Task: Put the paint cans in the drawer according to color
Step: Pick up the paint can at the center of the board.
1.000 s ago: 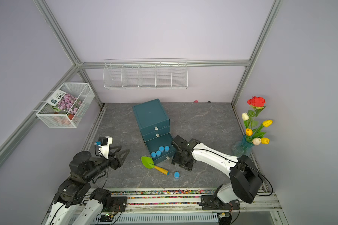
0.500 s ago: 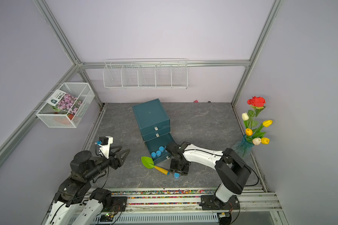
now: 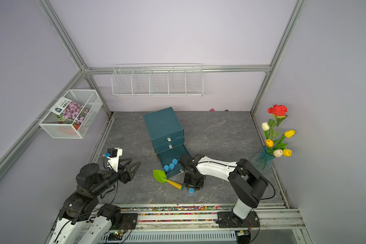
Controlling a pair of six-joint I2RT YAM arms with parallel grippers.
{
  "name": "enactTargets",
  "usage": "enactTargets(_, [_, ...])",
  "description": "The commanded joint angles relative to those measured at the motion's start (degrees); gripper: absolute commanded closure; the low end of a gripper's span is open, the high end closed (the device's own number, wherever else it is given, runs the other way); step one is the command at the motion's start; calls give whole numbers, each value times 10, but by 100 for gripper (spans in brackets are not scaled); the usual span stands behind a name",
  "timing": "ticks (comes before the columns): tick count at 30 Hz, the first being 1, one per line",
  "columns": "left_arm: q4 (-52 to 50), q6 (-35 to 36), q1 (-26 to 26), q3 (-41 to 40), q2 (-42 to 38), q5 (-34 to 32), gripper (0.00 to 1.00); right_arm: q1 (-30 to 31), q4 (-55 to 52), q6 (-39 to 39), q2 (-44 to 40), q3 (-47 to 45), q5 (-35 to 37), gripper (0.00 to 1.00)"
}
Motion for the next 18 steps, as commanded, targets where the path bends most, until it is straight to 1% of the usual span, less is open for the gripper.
enactTargets(1, [-3,1,-1,-1,1,3,36,0,-32,8,-25,11,34,84])
enactTargets(5, [-3,0,-1,-1,0,1,36,-24,-95,6,-63,91,80,87])
enactTargets(9, [-2,0,-1,-1,0,0,36,-68,-109,1,-65,175,110,90])
enactTargets(13, [-2,1,-1,-1,-1,1,36,-103,-84,21,-18,247,120,92])
enactTargets(18, [-3,2,-1,-1,-3,-1,36,-108,-71,64,65,323,142,93])
